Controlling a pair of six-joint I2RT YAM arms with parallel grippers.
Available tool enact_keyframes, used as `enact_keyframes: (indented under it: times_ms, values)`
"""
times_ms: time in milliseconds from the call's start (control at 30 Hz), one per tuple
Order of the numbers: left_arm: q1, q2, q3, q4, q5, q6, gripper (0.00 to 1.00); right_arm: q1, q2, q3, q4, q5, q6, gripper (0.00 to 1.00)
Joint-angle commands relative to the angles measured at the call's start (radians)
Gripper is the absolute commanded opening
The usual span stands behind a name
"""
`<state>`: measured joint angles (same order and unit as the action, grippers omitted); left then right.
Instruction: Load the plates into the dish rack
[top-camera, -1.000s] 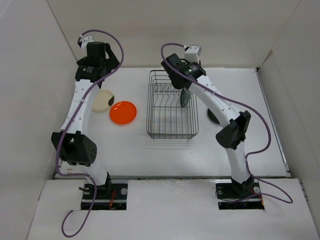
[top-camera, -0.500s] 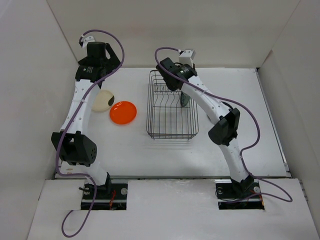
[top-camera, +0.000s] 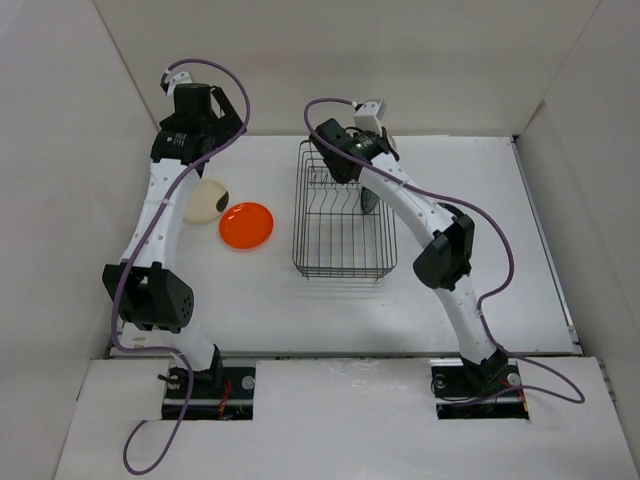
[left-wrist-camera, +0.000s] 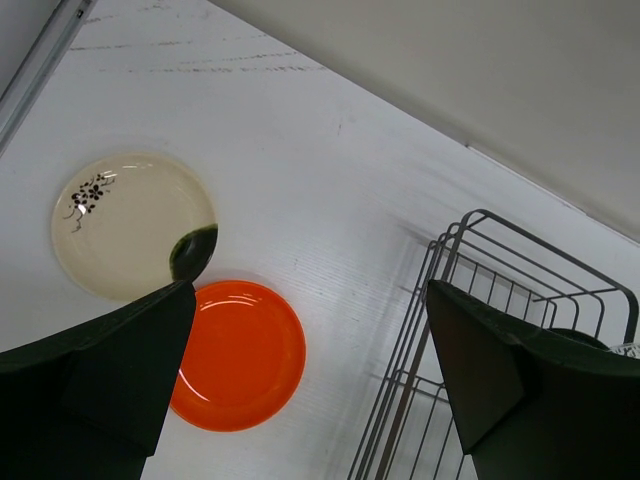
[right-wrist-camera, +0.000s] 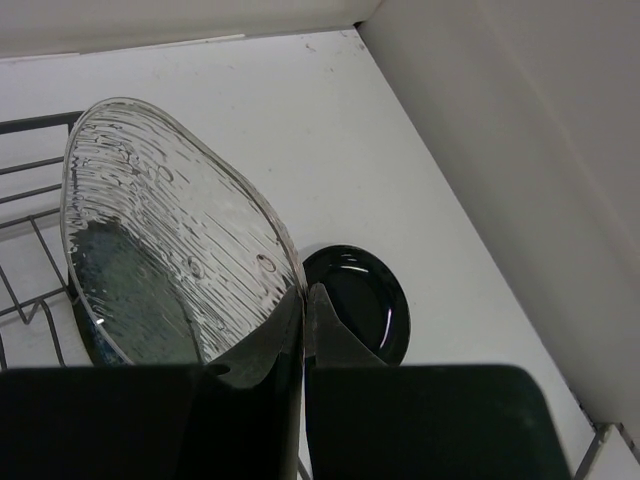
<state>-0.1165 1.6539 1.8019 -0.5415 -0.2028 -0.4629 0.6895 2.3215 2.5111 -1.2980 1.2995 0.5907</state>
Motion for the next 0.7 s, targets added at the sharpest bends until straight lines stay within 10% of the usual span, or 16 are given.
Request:
enact_keyframes:
  times_ms: [0, 667]
  values:
    - [0.0, -0.057, -0.001, 0.041, 0.019, -0.01, 1.0, 0.015, 0.016, 0.008, 0.055, 0.05, -0.034, 0.0]
    - [0.0, -0.057, -0.001, 0.051, 0.028, 0.0, 1.0, 0.042, 0.084, -0.001, 0.178, 0.029, -0.158, 0.0]
